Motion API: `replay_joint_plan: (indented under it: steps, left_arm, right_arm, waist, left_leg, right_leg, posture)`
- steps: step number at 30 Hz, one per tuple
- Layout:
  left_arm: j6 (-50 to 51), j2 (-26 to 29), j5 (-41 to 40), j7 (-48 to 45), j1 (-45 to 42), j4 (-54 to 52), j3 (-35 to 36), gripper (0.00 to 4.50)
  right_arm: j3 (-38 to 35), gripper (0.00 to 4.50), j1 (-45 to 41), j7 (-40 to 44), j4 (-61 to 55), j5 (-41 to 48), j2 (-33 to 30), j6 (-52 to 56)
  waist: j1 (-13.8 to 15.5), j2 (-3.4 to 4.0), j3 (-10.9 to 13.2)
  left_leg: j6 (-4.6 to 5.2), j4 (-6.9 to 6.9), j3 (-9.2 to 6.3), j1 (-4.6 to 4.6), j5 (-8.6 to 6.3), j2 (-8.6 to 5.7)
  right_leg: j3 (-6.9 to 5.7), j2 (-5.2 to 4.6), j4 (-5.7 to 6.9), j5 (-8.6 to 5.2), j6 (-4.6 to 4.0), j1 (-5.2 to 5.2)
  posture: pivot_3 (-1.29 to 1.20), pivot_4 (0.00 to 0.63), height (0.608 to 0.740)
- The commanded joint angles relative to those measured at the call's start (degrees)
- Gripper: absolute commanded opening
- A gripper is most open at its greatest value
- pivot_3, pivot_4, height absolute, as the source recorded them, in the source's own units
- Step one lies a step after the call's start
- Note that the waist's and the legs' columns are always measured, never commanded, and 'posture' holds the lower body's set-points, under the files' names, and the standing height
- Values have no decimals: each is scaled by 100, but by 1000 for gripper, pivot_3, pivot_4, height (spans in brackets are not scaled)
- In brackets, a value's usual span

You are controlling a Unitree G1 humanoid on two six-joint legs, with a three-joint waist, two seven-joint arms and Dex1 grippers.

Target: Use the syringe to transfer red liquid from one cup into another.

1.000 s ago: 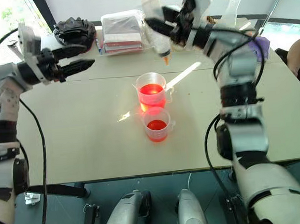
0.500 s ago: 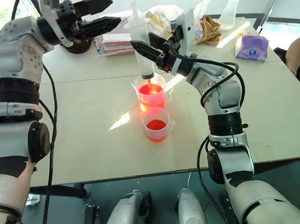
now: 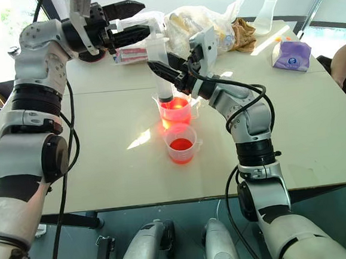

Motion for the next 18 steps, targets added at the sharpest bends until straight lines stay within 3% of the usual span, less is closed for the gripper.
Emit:
replay_joint_plan:
  steps: [1,2,13,18]
  left_arm:
    - [-328,-219,219,7,-224,282,-80,3006]
    - [-409,-265,275,-2,-221,374,-92,3006]
    - [-939,-651,465,42,-161,676,10,17]
    - [-935,-693,480,128,-214,707,31,17]
  right_arm:
    - [190,1488,-67,64,-360,-72,20,-316]
    - [223,1488,-42,60,-332,-131,20,-397]
    - [404,1488,59,-87,696,-1031,67,-1679]
    - [411,1488,89,-98,934,-1068,107,-1876]
  waist:
    - [1,0,0]
    - [-1,0,0]
    - [-13,-1,1]
    - [-13,-1,1]
  left_leg:
    - [1,1,0,0,0,0]
    - [1,1,0,0,-1,0]
    - [2,2,2,-1,-1,0]
    - [2,1,1,0,0,1]
  right_leg:
    - [0,0,1,0,0,0]
    - [-1,1,0,0,0,0]
    - [-3,4,0,0,1,-1]
    - [-3,4,1,0,1,-1]
  posture:
    - [0,150,740]
    - [0,150,740]
    - [0,150,740]
    - [0,150,740]
